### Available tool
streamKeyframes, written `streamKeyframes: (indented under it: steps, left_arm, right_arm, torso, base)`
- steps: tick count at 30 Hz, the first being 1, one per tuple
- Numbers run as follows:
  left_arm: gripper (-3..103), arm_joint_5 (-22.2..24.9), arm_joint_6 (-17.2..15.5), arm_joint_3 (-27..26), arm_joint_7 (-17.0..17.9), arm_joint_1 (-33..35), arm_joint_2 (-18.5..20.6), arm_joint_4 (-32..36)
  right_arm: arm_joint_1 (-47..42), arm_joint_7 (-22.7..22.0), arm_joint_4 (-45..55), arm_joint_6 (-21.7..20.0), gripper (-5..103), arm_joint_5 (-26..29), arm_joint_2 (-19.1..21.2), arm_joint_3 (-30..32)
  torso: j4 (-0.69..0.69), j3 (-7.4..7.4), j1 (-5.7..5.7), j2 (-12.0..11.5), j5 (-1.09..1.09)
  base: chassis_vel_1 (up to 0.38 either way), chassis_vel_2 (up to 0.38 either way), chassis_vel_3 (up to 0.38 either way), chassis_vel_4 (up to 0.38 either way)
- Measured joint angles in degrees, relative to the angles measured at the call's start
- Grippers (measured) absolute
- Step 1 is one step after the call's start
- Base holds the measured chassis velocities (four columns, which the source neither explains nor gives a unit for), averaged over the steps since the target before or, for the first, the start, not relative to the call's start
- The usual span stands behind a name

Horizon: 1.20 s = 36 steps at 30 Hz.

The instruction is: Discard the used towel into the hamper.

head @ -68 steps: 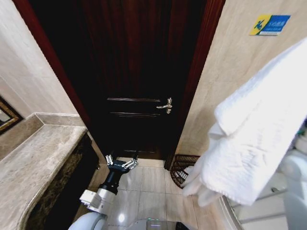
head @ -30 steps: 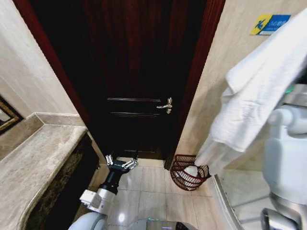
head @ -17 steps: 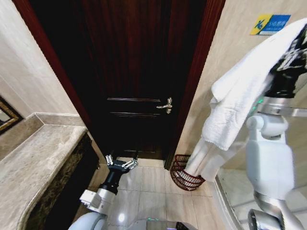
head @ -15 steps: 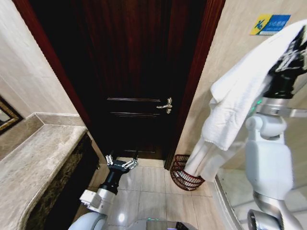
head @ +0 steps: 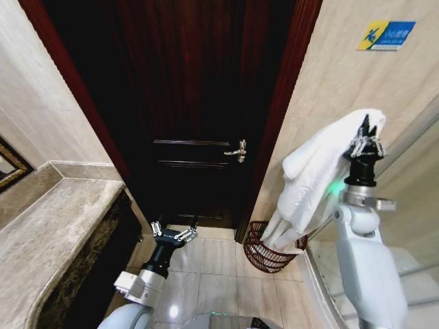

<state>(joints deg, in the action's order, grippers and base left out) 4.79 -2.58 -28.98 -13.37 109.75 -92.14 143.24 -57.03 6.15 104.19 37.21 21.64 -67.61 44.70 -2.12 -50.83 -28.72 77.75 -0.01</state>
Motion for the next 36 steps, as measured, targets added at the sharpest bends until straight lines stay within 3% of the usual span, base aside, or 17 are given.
streamKeyframes:
  steps: [9, 36]
  left_arm:
    - [100, 0.0, 0.0, 0.0, 0.0, 0.0, 0.0, 0.0]
    - [100, 0.0, 0.0, 0.0, 0.0, 0.0, 0.0, 0.0]
  right_arm:
    - [-3.71, 0.28, 0.09, 2.26, 4, -0.44, -2.01, 0.3]
    - [-10.24, -0.51, 0.75, 2.98, 4, -1.91, -4.24, 2.08]
  torso:
    - [0.0, 0.0, 0.0, 0.0, 0.0]
    - [0.0, -0.01, -0.02, 0.0, 0.0]
  base:
    - [0.0, 0.0, 0.0, 0.0]
    - [-0.021, 0.019, 0.02, -0.022]
